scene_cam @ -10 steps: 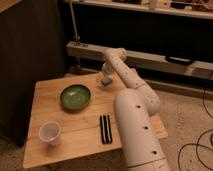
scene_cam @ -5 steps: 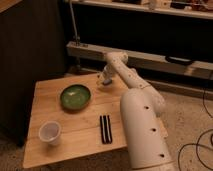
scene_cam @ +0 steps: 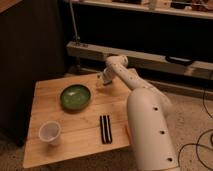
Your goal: Place the white sponge in the ceramic cup
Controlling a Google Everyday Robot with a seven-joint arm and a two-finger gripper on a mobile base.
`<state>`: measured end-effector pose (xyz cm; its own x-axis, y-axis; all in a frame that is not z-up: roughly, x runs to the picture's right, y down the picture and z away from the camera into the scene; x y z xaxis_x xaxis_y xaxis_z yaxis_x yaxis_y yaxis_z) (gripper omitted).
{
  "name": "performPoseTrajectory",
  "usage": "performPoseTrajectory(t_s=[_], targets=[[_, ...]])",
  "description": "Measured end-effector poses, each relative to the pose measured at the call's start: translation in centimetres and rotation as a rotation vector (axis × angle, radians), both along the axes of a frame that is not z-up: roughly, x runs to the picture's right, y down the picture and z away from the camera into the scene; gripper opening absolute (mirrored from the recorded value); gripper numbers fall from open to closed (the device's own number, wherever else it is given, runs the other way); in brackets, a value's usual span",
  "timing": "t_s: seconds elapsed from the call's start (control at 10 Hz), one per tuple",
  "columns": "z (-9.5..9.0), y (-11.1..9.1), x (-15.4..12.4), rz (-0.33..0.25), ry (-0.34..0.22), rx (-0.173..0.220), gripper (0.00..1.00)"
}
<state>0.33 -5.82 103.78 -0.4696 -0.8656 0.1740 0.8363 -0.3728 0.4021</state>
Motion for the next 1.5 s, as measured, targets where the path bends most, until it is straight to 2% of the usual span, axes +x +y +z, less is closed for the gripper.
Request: performPoseTrajectory(t_s=[0.3,0.4,0.7,1.1,1.2,1.5], targets=[[0.5,0.1,0.1,0.017,0.016,0.012,0.80],[0.8,0.1,0.2,0.023,0.022,0.010,0.76],[1.5,0.3,0.4,0.074,0.012,-0.029,0.45],[1.1,-0.5,0.8,0.081,0.009,-0.028,0.04],[1.1,-0.6,1.0,0.081,0.013,-0.030,0.00],[0.8,-1.1,1.6,0.066,0.026,-0.021,0.00]])
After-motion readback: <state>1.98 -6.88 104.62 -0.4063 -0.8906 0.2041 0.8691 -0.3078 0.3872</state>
